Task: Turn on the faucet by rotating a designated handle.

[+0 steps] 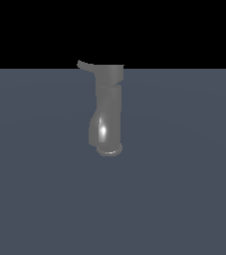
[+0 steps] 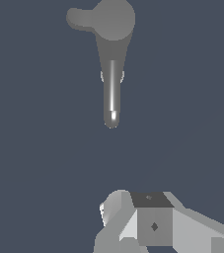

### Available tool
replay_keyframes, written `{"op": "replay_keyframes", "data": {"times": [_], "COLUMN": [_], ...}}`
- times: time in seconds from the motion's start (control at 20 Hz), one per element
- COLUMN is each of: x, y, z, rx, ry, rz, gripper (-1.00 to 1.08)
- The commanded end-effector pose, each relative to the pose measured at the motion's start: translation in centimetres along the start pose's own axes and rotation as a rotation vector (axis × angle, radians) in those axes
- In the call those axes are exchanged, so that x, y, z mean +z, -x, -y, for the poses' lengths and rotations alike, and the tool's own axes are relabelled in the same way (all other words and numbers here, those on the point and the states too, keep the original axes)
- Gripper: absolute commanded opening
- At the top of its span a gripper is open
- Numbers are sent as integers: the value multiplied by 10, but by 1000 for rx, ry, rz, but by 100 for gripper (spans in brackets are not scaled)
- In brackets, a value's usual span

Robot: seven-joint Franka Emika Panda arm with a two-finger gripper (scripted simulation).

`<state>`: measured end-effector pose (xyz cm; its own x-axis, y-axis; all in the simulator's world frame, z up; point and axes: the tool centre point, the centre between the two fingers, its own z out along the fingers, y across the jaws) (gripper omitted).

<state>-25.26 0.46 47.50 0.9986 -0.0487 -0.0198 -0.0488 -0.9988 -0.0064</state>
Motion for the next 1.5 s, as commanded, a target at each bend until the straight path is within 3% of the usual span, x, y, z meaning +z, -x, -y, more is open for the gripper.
{"op": "replay_keyframes", "data": {"times": [0.0, 0.55, 1.45], "x": [0, 4, 34], "y": [-3, -34, -127], "z": [1, 6, 26], "rx": [12, 150, 582], "ry": [-4, -48, -114], "rz": [0, 8, 58], "gripper": [-100, -100, -100]}}
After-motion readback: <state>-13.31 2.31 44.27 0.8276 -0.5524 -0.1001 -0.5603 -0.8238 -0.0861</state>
